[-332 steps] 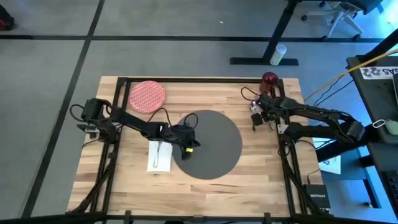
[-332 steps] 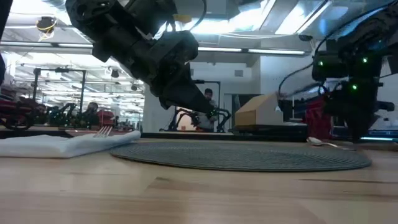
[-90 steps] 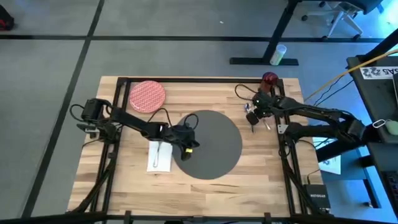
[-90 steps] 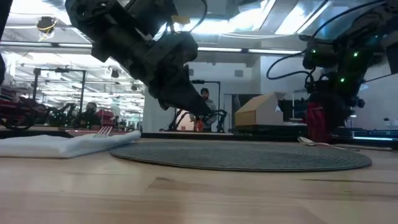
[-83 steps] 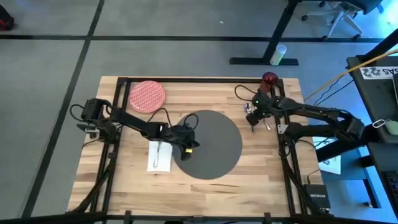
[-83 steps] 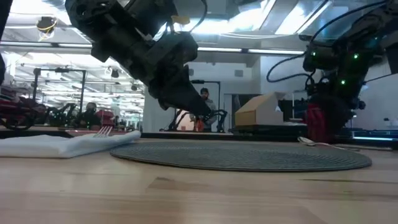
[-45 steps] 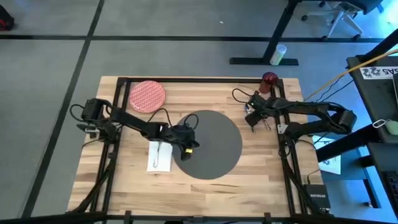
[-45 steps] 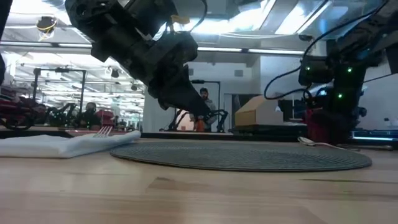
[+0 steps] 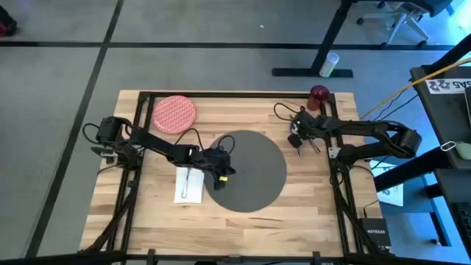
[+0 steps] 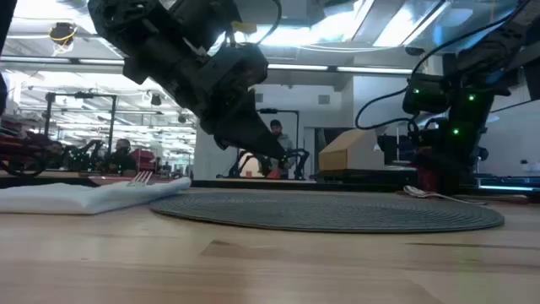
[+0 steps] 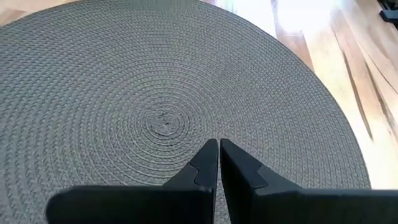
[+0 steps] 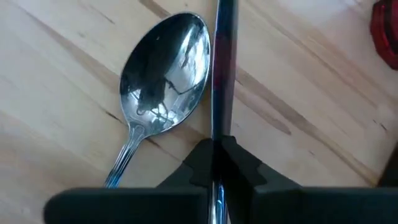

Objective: Set table place
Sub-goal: Put the silver table knife on the gray placemat

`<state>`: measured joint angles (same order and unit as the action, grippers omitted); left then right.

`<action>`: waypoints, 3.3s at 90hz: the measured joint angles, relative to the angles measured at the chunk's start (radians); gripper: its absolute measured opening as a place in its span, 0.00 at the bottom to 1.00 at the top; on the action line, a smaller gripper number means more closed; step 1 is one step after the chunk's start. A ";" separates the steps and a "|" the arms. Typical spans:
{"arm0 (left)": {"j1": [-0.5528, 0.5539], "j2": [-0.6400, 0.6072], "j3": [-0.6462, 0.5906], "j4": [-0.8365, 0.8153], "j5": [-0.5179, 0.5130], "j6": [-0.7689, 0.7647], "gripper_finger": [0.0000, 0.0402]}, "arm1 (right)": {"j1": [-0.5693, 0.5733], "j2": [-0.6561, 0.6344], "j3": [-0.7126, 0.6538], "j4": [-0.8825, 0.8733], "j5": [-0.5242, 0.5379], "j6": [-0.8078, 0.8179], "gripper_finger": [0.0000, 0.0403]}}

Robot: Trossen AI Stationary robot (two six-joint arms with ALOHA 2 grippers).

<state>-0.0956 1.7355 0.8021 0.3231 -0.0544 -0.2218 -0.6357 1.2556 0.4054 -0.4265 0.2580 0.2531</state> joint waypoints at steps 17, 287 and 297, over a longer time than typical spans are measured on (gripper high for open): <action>0.000 0.000 0.000 0.000 0.000 0.002 0.00 | 0.001 -0.058 0.035 -0.059 -0.044 -0.016 0.00; -0.002 0.000 0.000 0.007 0.000 0.047 0.00 | 0.780 0.137 -0.105 0.840 -0.040 0.951 0.06; -0.002 0.000 0.000 0.007 0.000 0.047 0.00 | 0.780 0.137 -0.105 0.834 -0.038 0.954 0.10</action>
<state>-0.0971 1.7359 0.8021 0.3302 -0.0545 -0.1749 0.1440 1.3922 0.3000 0.4074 0.2196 1.2072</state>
